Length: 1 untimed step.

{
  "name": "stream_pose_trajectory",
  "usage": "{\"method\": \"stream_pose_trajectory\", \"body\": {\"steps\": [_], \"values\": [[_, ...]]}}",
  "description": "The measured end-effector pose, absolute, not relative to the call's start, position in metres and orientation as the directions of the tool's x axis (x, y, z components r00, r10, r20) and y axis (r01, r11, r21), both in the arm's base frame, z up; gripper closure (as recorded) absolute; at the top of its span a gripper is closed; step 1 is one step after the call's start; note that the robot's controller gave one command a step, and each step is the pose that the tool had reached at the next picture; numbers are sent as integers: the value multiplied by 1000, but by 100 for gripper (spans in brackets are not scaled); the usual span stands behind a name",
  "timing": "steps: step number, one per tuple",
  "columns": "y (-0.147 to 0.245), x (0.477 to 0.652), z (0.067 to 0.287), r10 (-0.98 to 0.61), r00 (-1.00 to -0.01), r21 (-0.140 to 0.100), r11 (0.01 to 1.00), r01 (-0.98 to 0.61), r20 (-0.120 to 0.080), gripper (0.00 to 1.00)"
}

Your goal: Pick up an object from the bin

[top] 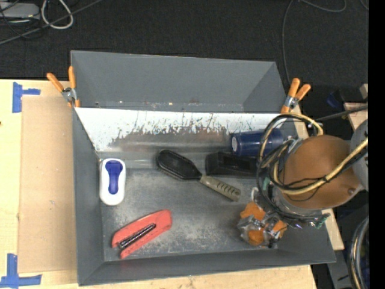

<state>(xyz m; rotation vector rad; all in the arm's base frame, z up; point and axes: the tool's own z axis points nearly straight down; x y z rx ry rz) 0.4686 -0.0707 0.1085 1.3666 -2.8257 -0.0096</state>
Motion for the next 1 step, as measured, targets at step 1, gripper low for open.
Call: {"method": "stream_pose_trajectory", "body": {"steps": [1], "values": [[-70, 470, 176, -780, -626, 4, 626, -780, -3, 100]]}}
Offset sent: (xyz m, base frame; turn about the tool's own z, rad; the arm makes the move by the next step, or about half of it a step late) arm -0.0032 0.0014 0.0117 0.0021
